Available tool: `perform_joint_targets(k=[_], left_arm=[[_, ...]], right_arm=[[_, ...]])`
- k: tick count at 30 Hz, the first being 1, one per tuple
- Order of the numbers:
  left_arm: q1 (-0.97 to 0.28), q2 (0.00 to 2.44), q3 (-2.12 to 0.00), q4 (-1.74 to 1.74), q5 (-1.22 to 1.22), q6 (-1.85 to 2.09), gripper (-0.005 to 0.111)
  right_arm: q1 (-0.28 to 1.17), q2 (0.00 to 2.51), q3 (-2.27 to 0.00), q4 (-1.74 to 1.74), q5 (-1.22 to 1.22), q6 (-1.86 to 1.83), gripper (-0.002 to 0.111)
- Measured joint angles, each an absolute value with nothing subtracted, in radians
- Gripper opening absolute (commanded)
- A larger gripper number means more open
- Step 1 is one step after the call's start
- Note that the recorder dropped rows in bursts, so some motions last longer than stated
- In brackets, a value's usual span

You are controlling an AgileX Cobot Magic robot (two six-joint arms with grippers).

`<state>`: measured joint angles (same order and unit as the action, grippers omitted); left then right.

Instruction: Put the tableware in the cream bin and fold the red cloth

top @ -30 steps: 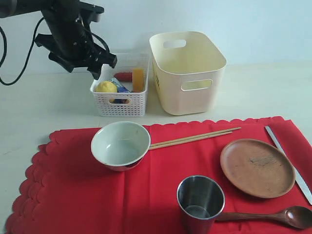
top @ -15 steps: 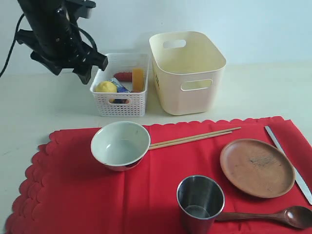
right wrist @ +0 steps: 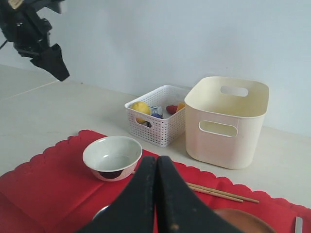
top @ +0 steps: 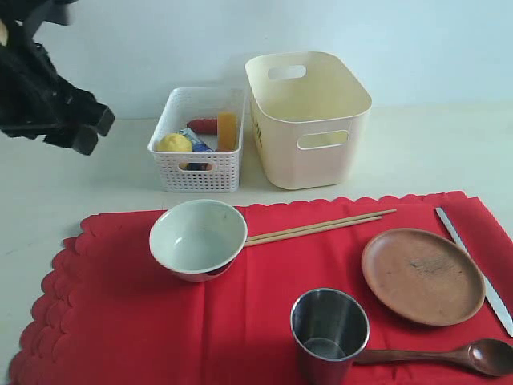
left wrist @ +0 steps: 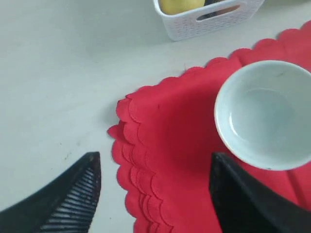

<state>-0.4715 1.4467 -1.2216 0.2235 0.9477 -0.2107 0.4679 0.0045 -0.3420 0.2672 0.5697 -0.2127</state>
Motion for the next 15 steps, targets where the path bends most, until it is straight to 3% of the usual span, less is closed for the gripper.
perform_joint_targets(k=[15], left_arm=[[-0.471,0.784,-0.847,0.094,0.742,-0.206,0.062]], right_arm=[[0.468,0.005,-0.295,0.267,0.538,-0.213,0.000]])
